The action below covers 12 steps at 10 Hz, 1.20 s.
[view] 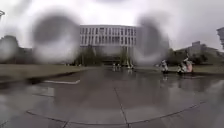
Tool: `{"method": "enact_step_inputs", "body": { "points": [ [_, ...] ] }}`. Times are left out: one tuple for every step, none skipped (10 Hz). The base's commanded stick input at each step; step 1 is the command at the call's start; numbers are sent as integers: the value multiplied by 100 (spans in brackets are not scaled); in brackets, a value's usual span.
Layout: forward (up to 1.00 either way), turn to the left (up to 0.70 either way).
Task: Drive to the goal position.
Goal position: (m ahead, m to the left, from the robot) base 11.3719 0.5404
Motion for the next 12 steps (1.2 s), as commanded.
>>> {"method": "enact_step_inputs", "body": {
  "points": [
    [70, 0],
    [70, 0],
    [70, 0],
    [70, 0],
    [70, 0],
    [70, 0],
    [70, 0],
    [70, 0],
    [70, 0],
    [70, 0],
    [70, 0],
    [70, 0]
  ]
}}
